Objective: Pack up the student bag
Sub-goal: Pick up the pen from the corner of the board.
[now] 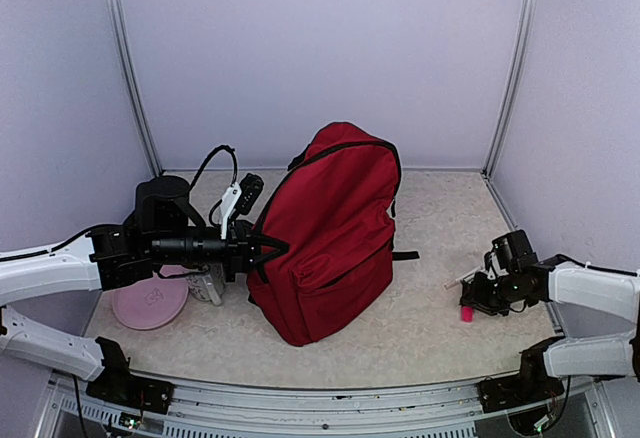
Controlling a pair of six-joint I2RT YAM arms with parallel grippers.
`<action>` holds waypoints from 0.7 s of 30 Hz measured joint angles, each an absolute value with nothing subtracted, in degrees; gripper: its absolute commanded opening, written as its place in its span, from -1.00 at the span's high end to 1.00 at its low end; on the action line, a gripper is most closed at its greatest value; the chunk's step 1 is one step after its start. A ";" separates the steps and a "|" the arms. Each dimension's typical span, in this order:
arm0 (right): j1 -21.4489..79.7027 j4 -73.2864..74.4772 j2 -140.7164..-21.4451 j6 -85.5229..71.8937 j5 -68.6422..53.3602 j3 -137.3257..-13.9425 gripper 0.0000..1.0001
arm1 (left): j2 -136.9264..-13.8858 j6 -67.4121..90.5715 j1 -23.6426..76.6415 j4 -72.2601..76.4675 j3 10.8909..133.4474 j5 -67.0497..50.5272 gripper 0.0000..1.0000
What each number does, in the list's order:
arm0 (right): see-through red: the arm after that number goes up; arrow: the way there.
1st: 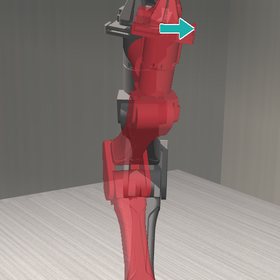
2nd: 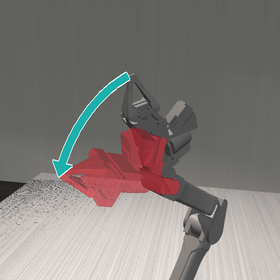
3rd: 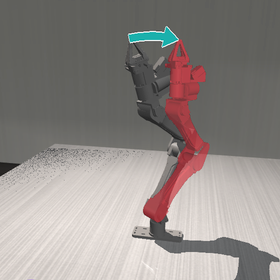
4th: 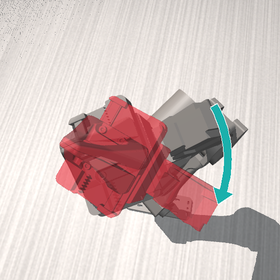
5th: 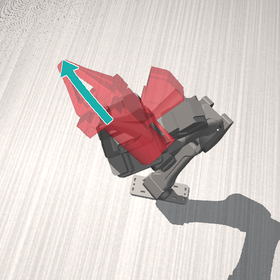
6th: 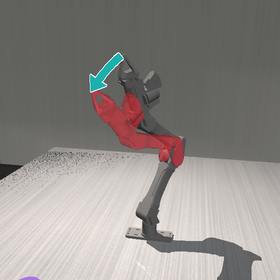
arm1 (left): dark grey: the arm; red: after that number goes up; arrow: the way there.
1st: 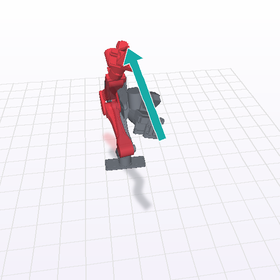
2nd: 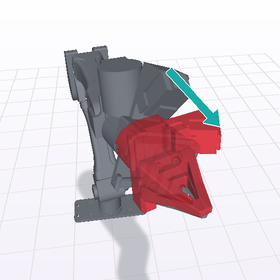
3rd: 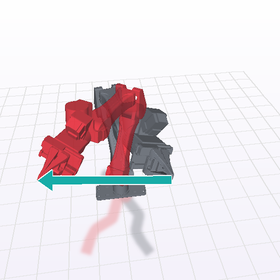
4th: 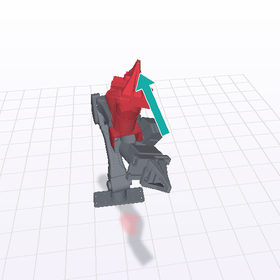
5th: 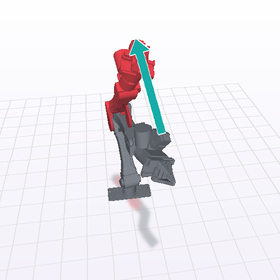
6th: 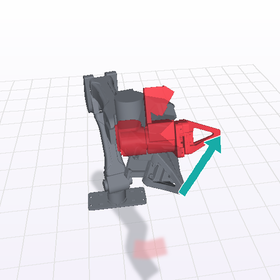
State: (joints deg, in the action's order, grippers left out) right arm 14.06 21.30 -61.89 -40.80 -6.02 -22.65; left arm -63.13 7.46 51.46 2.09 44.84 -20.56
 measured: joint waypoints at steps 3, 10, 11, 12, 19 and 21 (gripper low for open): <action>14.06 20.93 -58.87 -40.07 -9.96 -21.37 1.00 | -63.13 7.46 51.46 2.07 44.84 -20.56 1.00; 14.92 13.72 -49.47 -39.03 -23.27 -18.39 1.00 | -63.13 7.46 51.46 2.07 44.84 -20.56 1.00; 15.42 11.94 -47.83 -39.07 -25.04 -17.91 1.00 | -63.13 7.46 51.46 2.09 44.84 -20.53 1.00; 16.19 10.33 -46.41 -39.20 -26.46 -17.54 1.00 | -63.13 7.46 51.46 2.07 44.84 -20.53 1.00; 28.77 -4.80 -38.44 -39.27 -30.94 -17.26 1.00 | -63.13 7.44 51.40 2.07 44.84 -20.36 1.00; 33.30 -8.88 -38.09 -38.02 -30.13 -17.26 1.00 | -63.13 7.44 51.33 2.07 44.84 -20.32 1.00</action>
